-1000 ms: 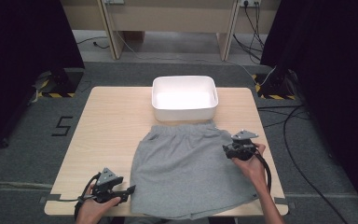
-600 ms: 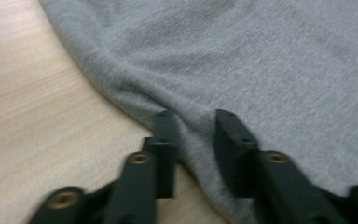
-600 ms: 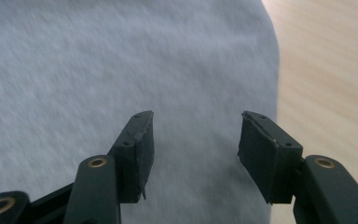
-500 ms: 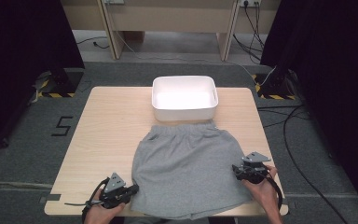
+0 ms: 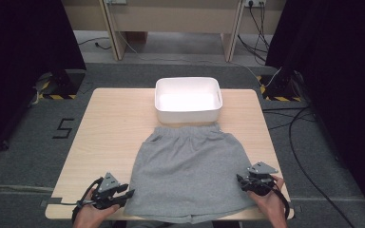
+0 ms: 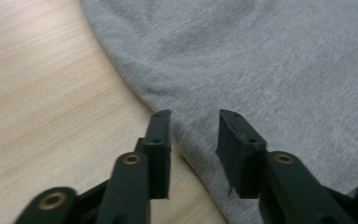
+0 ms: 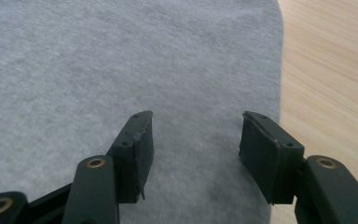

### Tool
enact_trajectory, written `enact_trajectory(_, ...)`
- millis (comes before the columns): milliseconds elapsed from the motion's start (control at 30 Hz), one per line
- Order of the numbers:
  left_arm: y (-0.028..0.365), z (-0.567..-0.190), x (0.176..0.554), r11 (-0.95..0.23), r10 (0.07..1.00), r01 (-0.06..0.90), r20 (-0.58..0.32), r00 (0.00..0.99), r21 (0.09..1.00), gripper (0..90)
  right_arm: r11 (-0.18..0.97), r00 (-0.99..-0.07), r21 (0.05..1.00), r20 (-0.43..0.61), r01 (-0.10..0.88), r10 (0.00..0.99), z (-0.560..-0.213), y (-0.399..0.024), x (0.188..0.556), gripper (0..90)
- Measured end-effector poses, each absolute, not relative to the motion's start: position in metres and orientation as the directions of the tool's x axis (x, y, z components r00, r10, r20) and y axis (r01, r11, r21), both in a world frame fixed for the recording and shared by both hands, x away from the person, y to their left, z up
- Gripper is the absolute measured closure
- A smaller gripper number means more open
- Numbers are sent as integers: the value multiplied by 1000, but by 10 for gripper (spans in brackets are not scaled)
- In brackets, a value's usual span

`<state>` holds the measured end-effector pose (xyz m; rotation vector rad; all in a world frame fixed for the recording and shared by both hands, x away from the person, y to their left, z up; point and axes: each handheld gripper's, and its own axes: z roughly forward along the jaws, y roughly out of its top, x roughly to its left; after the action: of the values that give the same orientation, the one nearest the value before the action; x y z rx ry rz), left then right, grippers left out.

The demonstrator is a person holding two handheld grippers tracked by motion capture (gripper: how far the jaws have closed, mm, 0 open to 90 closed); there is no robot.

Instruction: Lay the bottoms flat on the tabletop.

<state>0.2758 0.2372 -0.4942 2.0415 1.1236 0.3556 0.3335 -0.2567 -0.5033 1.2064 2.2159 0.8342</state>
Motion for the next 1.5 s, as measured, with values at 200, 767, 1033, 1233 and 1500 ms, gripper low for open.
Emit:
enact_trajectory(200, 222, -503, 282, -407, 812, 576, -8, 583, 709, 504, 410, -487, 705, -104, 578, 867, -506, -264, 324, 460)
enact_trajectory(767, 231, -508, 281, -450, 828, 563, 86, 555, 693, 533, 428, -527, 683, -74, 592, 847, -500, -256, 297, 423)
enact_trajectory(1033, 228, -504, 287, -443, 822, 561, 68, 565, 699, 495, 384, -527, 721, -30, 577, 849, -499, -253, 317, 415)
enact_trajectory(1233, 216, -495, 308, -396, 822, 546, 20, 570, 738, 465, 382, -551, 732, -11, 564, 835, -498, -241, 338, 407)
enact_trajectory(1500, 202, -499, 348, -363, 825, 564, -26, 565, 741, 447, 389, -568, 740, -12, 549, 823, -495, -227, 372, 373)
